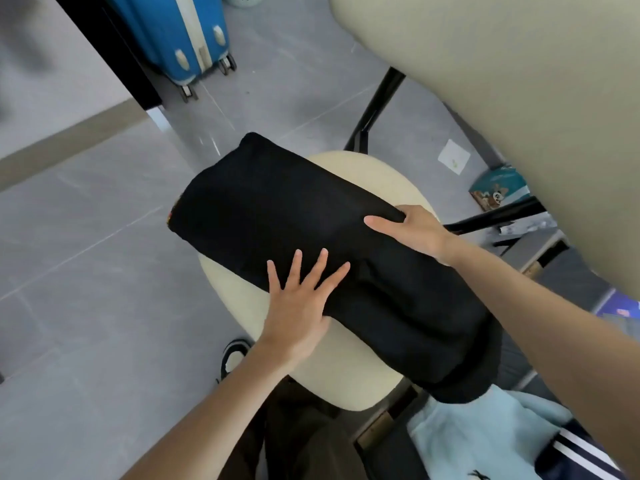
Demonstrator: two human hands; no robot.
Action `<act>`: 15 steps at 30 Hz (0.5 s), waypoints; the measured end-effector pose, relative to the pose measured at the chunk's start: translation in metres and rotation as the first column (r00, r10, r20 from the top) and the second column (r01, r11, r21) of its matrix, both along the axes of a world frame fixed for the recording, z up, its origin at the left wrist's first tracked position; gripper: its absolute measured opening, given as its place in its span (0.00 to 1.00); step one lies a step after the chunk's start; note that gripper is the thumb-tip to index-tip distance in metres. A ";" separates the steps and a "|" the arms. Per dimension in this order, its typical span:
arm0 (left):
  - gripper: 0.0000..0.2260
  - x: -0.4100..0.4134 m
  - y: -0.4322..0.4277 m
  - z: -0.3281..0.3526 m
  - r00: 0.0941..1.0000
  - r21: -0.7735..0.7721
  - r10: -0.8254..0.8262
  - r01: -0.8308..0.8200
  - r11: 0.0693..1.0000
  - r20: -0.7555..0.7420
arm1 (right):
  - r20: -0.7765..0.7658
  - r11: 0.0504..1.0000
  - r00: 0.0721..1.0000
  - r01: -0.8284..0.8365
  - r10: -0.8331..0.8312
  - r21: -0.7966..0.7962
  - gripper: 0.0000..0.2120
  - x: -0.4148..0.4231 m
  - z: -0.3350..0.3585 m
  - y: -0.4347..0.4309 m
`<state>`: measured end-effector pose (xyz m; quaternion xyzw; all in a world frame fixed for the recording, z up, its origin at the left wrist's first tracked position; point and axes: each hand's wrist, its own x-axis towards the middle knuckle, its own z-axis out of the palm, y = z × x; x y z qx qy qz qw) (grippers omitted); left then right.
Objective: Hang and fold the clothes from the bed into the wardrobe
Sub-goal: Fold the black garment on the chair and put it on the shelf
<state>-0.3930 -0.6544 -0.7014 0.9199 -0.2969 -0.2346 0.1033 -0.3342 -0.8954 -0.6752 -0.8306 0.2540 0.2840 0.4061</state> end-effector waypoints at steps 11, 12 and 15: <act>0.23 0.022 0.069 0.148 0.855 -0.582 0.129 -0.445 0.680 -0.503 | 0.159 0.746 0.770 0.512 -0.619 0.426 0.43 -0.089 0.142 0.042; 0.22 0.022 0.073 0.156 0.837 -0.581 0.139 -0.477 0.660 -0.529 | 0.180 0.748 0.774 0.481 -0.608 0.457 0.43 -0.097 0.154 0.047; 0.16 0.029 0.084 0.168 0.816 -0.564 0.196 -0.528 0.634 -0.544 | 0.203 0.785 0.826 0.379 -0.526 0.491 0.46 -0.111 0.181 0.059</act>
